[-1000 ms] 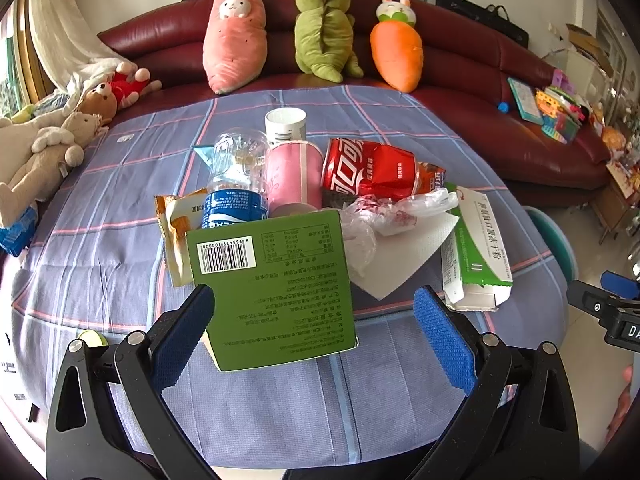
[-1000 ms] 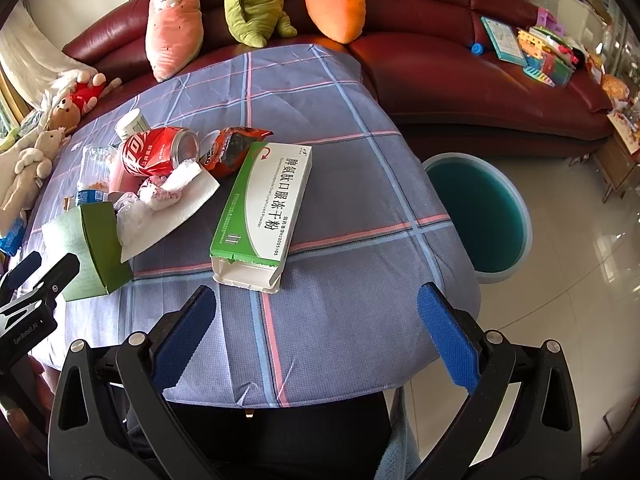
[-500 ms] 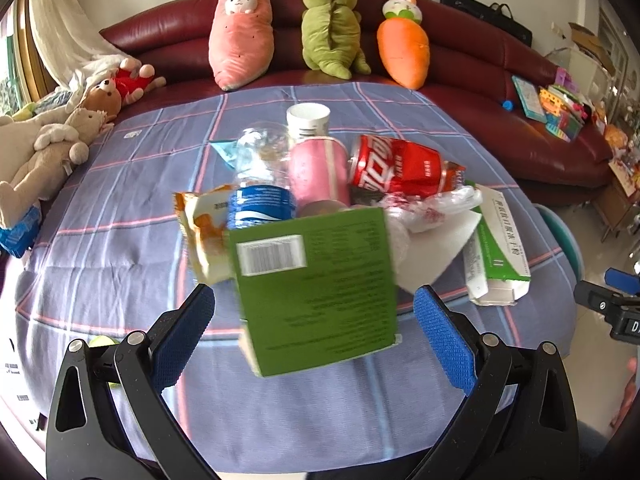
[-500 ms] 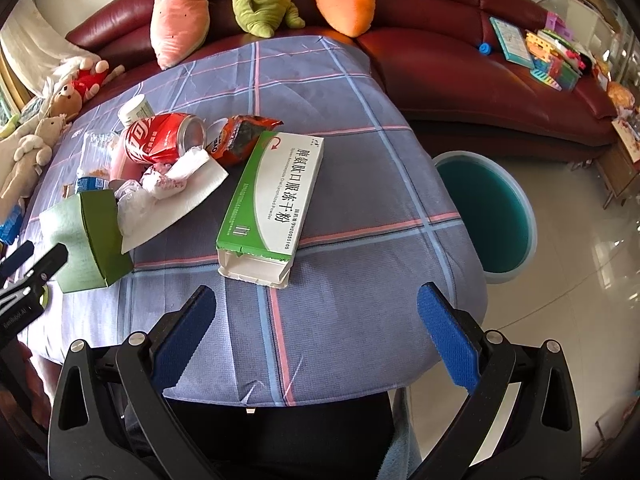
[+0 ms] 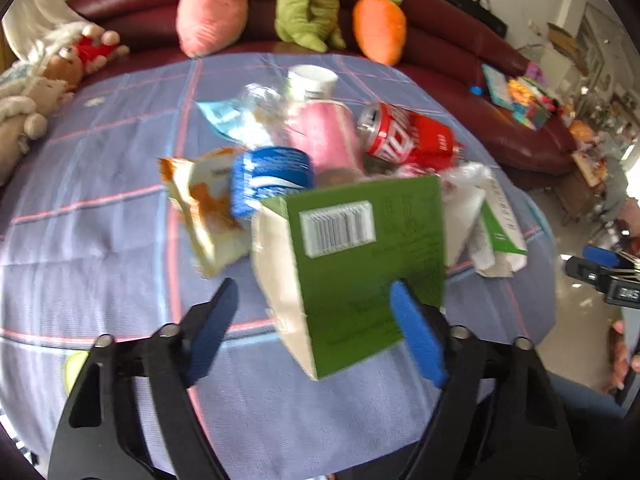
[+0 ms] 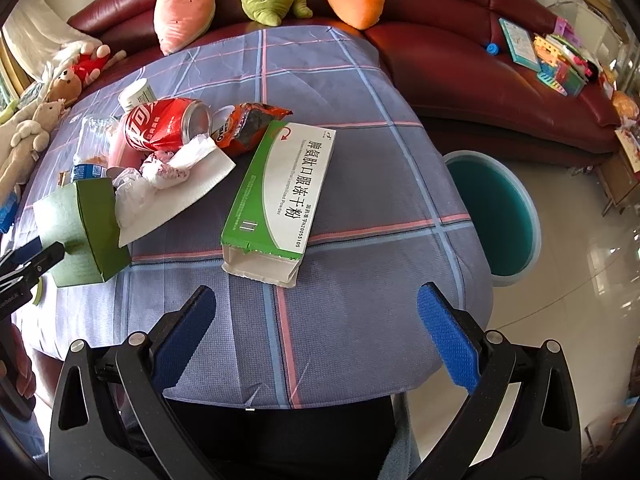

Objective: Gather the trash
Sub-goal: 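Grasp the green box with the left tool and lift it, then grasp the medicine box with the right tool while the left holds the green box, then open the right tool over the teal bin while the left carries the green box, then open the left tool over the teal bin to drop the green box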

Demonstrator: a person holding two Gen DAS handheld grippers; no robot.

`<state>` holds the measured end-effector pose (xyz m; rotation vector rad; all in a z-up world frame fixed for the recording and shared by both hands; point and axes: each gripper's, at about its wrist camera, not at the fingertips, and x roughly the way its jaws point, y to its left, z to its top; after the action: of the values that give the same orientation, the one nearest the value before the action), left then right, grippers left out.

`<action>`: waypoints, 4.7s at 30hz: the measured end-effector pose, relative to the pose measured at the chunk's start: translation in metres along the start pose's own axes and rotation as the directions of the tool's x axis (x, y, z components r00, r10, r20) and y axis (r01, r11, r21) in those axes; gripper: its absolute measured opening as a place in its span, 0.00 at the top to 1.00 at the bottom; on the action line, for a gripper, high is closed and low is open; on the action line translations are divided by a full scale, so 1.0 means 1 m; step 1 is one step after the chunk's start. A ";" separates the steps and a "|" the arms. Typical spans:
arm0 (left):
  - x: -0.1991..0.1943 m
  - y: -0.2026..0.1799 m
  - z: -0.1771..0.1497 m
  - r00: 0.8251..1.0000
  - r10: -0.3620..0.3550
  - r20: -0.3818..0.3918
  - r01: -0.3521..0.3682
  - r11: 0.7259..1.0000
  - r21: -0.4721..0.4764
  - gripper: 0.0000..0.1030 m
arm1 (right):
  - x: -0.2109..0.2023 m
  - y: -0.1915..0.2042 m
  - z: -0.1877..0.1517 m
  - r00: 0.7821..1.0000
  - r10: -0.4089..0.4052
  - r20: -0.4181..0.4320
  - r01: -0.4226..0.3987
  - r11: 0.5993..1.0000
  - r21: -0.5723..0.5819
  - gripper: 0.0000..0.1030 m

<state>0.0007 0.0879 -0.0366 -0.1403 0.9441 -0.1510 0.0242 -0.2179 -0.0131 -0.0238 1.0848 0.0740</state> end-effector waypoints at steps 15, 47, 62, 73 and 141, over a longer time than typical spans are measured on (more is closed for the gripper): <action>0.012 -0.069 -0.005 0.984 -0.178 -0.029 0.180 0.981 0.075 0.89 | 0.001 -0.004 0.001 1.000 0.030 -0.003 -0.030 1.000 0.005 0.06; -0.026 -0.071 0.083 0.964 -0.121 0.238 0.116 0.993 0.038 0.99 | 0.085 0.019 0.066 0.986 0.089 -0.141 -0.092 0.996 -0.017 0.06; 0.001 -0.070 0.101 0.970 -0.147 0.194 0.142 0.989 0.040 0.99 | 0.122 0.025 0.092 0.974 0.113 -0.196 -0.119 0.993 -0.020 0.27; -0.006 -0.108 0.117 0.960 -0.194 0.202 0.177 0.979 0.098 0.99 | 0.074 -0.029 0.082 0.977 0.187 -0.100 -0.183 0.982 0.044 0.28; 0.189 -0.453 0.139 0.931 -0.323 -0.172 0.366 0.826 0.429 0.17 | 0.049 -0.370 0.034 0.999 -0.018 -0.045 0.039 0.844 0.535 0.20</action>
<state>0.1925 -0.3849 -0.0227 0.1357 0.9443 -0.7183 0.1035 -0.5831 -0.0469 0.4682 1.1120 -0.2622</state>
